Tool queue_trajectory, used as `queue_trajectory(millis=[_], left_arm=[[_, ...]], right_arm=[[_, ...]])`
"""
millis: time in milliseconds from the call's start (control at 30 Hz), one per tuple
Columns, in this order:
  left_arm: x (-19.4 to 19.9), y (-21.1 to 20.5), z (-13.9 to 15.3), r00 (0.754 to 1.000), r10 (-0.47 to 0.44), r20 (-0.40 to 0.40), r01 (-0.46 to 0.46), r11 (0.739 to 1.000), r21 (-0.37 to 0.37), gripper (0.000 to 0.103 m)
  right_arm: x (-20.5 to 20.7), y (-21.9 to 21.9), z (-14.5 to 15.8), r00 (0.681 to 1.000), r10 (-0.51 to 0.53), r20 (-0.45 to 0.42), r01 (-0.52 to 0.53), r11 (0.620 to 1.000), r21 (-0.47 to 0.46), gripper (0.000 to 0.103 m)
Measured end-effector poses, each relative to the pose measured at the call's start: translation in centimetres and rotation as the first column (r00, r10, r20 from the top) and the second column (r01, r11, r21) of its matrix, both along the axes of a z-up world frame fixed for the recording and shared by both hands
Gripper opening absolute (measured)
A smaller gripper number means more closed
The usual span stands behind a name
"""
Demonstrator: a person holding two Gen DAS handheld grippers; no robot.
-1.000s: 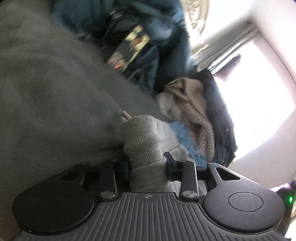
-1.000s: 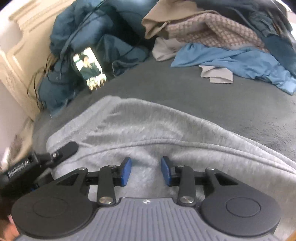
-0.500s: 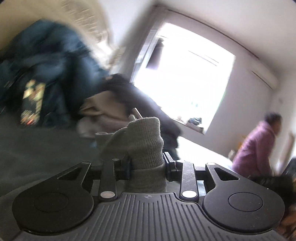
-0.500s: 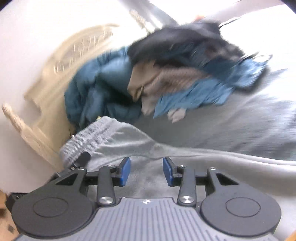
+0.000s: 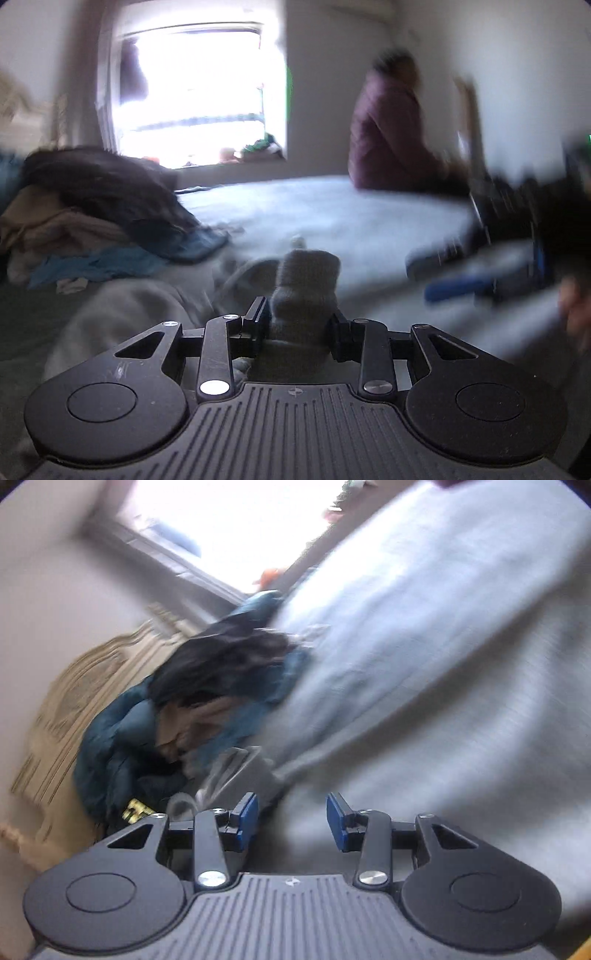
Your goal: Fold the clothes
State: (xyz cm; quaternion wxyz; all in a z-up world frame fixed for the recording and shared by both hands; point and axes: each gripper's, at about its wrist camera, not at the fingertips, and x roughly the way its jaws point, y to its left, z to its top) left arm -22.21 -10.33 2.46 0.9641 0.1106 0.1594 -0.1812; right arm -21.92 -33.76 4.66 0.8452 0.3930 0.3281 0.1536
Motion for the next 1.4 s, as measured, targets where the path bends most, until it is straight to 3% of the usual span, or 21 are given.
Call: queue_trajectory(millis=[67,133,200,333,400,533,667,733,800,833,1000,1033,1100,1333,1400], left_arm=[[-1.0,-1.0,-1.4,1.000,-0.017,0.021,0.015,0.993,0.116,0.037],[-1.9,-1.1,-1.6,0.998,-0.048,0.036,0.042,0.987,0.158,0.045],[-2.5,-0.4,-1.1,0.995,-0.096,0.019,0.092,0.986,0.138,0.057],[-3.3,0.1,-0.5,0.991,-0.130,0.012,0.127,0.984,0.127,0.061],[-3.3,0.1,-0.3,0.991,-0.132,0.016,0.130,0.984,0.119,0.061],[-2.6,-0.3,0.1,0.990,-0.141,0.008,0.140,0.987,0.082,0.061],[-1.8,-0.1,1.1,0.990,-0.144,0.004,0.144,0.990,0.007,0.061],[-1.0,0.2,1.5,0.989,-0.144,-0.015,0.143,0.989,-0.041,0.061],[-0.2,0.4,1.8,0.989,-0.147,-0.035,0.143,0.986,-0.082,0.061],[0.1,0.4,1.7,0.987,-0.152,-0.048,0.147,0.985,-0.093,0.060],[0.9,-0.3,1.0,0.977,-0.164,-0.135,0.148,0.982,-0.121,0.042],[1.0,-0.3,0.9,0.976,-0.162,-0.145,0.143,0.981,-0.133,0.040],[0.4,-0.3,0.9,0.972,-0.173,-0.160,0.147,0.975,-0.165,0.022],[-1.3,-0.2,1.6,0.967,-0.210,-0.144,0.188,0.970,-0.151,0.002],[-1.5,0.1,1.6,0.966,-0.219,-0.139,0.201,0.971,-0.130,0.001]], right_arm=[[-0.3,-0.8,-0.8,1.000,-0.020,-0.018,0.020,1.000,0.009,0.046],[0.1,-1.0,-0.6,1.000,-0.012,-0.003,0.012,1.000,0.005,0.046],[1.3,-0.2,0.5,0.999,0.019,0.034,-0.018,1.000,-0.021,0.047],[4.2,2.9,3.5,0.984,0.133,0.120,-0.121,0.987,-0.101,0.049],[6.2,5.0,4.7,0.977,0.173,0.121,-0.150,0.972,-0.179,0.050],[11.2,7.9,4.8,0.976,0.213,0.036,-0.197,0.947,-0.255,0.051],[15.4,10.1,2.9,0.955,0.277,-0.107,-0.296,0.911,-0.288,0.053],[16.4,10.7,2.1,0.943,0.305,-0.135,-0.331,0.900,-0.284,0.052],[16.7,11.1,1.7,0.933,0.331,-0.143,-0.359,0.893,-0.271,0.036],[16.5,11.2,1.8,0.931,0.342,-0.129,-0.365,0.888,-0.279,0.035],[14.7,11.5,3.0,0.926,0.374,-0.048,-0.366,0.858,-0.360,0.026],[14.5,11.4,3.3,0.926,0.376,-0.036,-0.364,0.863,-0.351,0.024],[14.2,11.1,3.8,0.924,0.380,-0.031,-0.368,0.867,-0.336,0.022],[13.6,8.6,3.6,0.930,0.360,-0.076,-0.368,0.906,-0.209,0.018],[13.7,8.3,2.7,0.929,0.355,-0.106,-0.369,0.912,-0.180,0.019]])
